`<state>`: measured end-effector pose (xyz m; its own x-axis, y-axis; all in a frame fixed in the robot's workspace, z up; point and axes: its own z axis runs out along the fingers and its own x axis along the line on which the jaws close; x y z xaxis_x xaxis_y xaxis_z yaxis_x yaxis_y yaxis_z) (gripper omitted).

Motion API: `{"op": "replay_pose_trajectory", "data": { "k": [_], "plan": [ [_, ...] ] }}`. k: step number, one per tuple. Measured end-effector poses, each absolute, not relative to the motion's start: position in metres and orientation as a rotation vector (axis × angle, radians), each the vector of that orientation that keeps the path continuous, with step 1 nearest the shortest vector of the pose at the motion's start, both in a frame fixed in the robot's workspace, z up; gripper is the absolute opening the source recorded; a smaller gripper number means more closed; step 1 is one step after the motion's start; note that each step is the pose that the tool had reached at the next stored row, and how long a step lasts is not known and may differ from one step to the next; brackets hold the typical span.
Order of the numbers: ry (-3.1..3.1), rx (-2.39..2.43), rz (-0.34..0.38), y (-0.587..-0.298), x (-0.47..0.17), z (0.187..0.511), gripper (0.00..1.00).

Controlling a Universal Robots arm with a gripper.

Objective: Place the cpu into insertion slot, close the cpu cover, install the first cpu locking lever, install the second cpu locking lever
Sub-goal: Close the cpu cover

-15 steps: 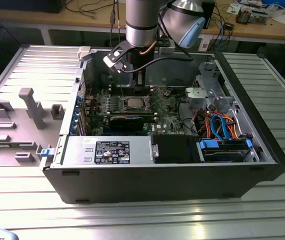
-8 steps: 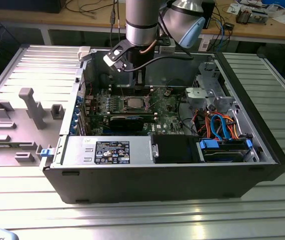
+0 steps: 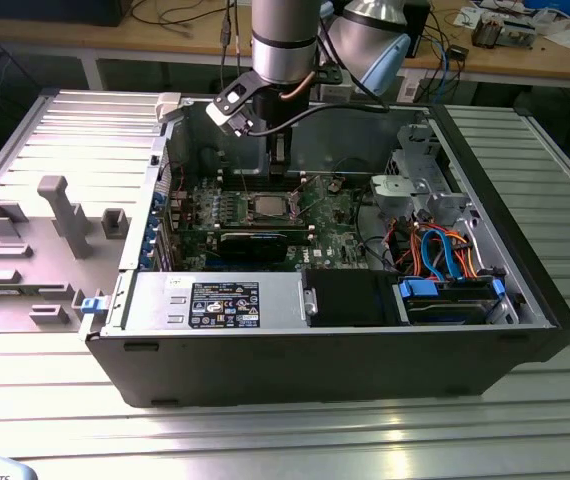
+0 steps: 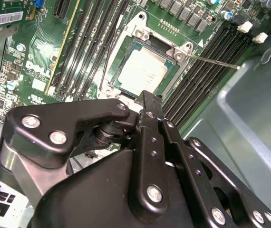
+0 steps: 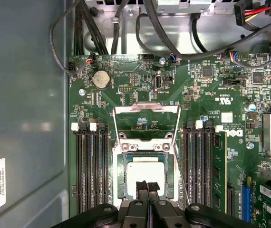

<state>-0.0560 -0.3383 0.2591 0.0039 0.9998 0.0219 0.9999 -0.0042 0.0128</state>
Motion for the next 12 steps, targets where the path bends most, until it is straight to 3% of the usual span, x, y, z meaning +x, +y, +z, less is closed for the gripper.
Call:
{"op": "replay_pose_trajectory", "data": {
  "k": [12],
  "plan": [
    [-2.212,-2.221,-0.038,-0.3384,-0.0487,0.2645,0.11]
  ]
}}
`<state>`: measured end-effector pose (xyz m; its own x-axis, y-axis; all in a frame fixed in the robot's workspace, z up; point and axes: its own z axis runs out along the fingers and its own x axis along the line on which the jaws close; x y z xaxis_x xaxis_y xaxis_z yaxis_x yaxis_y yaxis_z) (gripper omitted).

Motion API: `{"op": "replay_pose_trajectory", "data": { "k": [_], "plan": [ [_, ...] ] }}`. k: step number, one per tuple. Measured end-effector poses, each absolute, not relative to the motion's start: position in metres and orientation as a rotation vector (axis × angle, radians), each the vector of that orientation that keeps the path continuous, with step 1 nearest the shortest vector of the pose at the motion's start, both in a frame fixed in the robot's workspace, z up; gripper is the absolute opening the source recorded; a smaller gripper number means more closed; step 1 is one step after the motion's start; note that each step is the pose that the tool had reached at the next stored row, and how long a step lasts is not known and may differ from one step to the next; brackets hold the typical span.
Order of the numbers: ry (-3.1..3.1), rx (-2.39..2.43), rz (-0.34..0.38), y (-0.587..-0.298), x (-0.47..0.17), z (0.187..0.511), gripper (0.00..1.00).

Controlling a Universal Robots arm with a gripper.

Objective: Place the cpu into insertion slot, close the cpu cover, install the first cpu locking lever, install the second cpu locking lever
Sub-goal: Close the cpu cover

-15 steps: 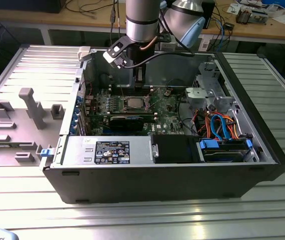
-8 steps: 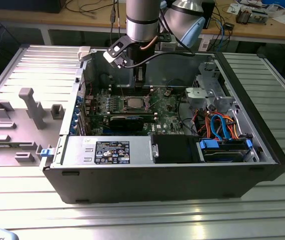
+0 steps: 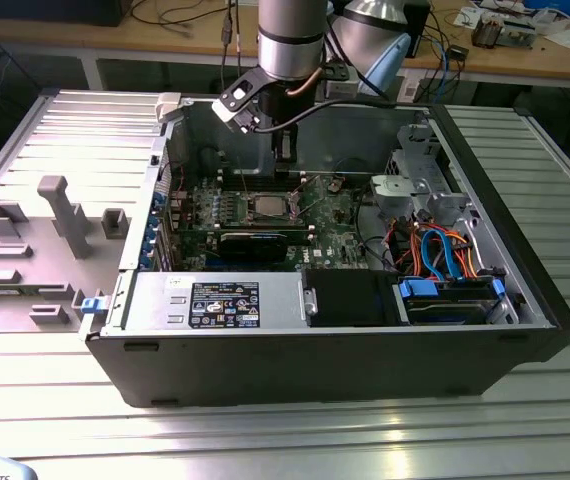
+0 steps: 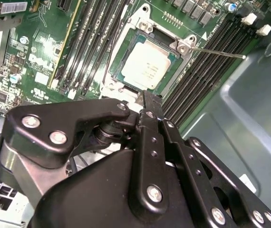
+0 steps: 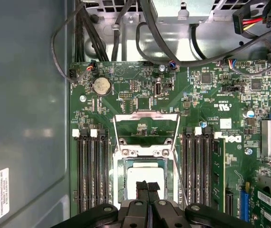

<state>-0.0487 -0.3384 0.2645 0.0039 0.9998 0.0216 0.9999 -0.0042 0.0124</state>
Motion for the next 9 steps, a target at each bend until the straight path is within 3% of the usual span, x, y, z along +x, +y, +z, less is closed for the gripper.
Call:
{"op": "replay_pose_trajectory", "data": {
  "k": [9],
  "plan": [
    [-2.212,-2.221,-0.038,-0.3384,-0.0458,0.2699,0.11]
  ]
}}
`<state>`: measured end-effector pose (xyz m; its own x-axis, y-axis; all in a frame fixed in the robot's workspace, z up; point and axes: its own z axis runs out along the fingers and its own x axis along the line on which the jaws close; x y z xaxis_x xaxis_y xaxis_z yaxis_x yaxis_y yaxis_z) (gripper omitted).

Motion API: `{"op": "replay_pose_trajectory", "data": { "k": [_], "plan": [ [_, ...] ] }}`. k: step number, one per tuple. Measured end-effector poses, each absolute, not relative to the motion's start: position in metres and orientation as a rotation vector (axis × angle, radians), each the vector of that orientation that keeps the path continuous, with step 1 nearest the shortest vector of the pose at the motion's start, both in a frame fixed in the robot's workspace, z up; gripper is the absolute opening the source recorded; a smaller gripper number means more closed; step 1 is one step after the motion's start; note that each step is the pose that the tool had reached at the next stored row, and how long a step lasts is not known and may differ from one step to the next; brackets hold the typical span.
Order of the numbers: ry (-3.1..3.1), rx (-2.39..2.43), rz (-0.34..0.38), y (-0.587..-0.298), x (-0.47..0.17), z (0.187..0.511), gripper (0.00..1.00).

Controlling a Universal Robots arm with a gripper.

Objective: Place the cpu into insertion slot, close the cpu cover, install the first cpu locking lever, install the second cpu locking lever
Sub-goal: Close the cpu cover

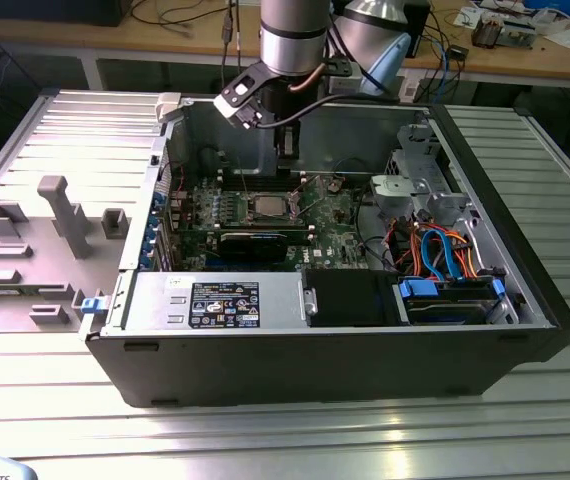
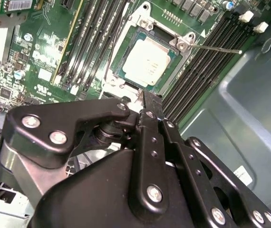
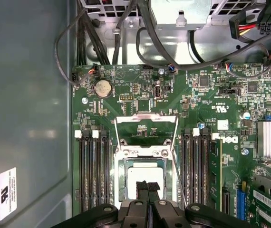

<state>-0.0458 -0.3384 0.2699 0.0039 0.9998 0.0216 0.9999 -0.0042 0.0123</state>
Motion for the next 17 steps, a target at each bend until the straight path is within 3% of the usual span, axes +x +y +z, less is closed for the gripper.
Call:
{"op": "replay_pose_trajectory", "data": {
  "k": [17],
  "plan": [
    [-2.212,-2.221,-0.038,-0.338,-0.026,0.27,0.11]
  ]
}}
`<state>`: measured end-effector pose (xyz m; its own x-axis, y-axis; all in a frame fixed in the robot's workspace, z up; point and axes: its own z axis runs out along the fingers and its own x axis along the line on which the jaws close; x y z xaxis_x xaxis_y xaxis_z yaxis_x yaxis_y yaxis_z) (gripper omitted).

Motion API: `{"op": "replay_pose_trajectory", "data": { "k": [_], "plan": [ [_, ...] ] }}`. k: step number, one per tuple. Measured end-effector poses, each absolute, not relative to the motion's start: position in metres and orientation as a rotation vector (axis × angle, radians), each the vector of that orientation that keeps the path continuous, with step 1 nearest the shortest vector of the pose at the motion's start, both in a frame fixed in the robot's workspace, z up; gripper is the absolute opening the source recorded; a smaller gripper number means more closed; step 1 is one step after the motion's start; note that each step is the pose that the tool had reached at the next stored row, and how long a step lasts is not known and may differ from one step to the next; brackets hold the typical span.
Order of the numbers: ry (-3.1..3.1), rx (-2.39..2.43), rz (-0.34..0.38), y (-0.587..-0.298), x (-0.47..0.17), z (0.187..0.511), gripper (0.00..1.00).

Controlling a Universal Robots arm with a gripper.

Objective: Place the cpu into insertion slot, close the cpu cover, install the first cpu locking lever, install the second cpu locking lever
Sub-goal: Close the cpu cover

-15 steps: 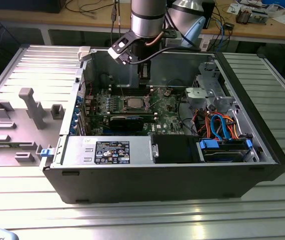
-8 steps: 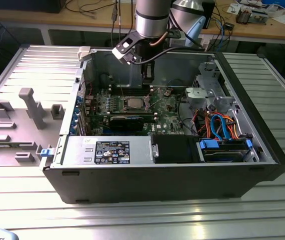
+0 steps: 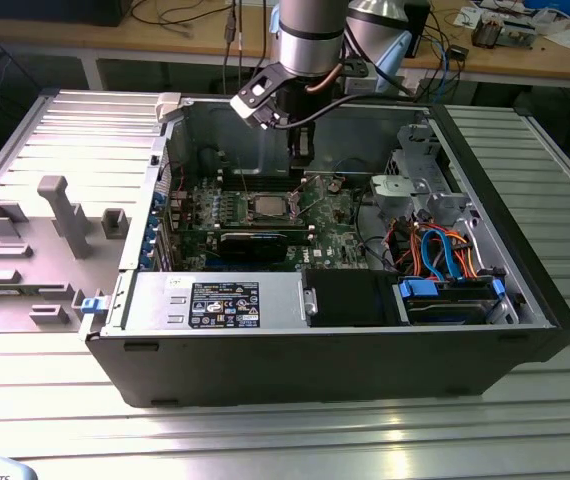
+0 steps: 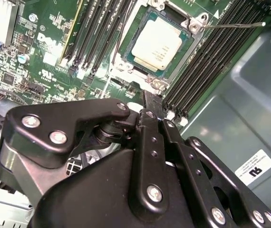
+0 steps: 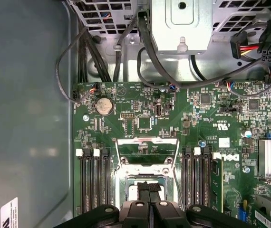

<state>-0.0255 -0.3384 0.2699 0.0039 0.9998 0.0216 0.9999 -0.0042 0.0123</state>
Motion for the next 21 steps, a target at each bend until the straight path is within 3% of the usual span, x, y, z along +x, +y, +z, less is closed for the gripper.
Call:
{"op": "replay_pose_trajectory", "data": {
  "k": [21],
  "plan": [
    [-2.213,-2.222,-0.037,-0.338,-0.015,0.27,0.11]
  ]
}}
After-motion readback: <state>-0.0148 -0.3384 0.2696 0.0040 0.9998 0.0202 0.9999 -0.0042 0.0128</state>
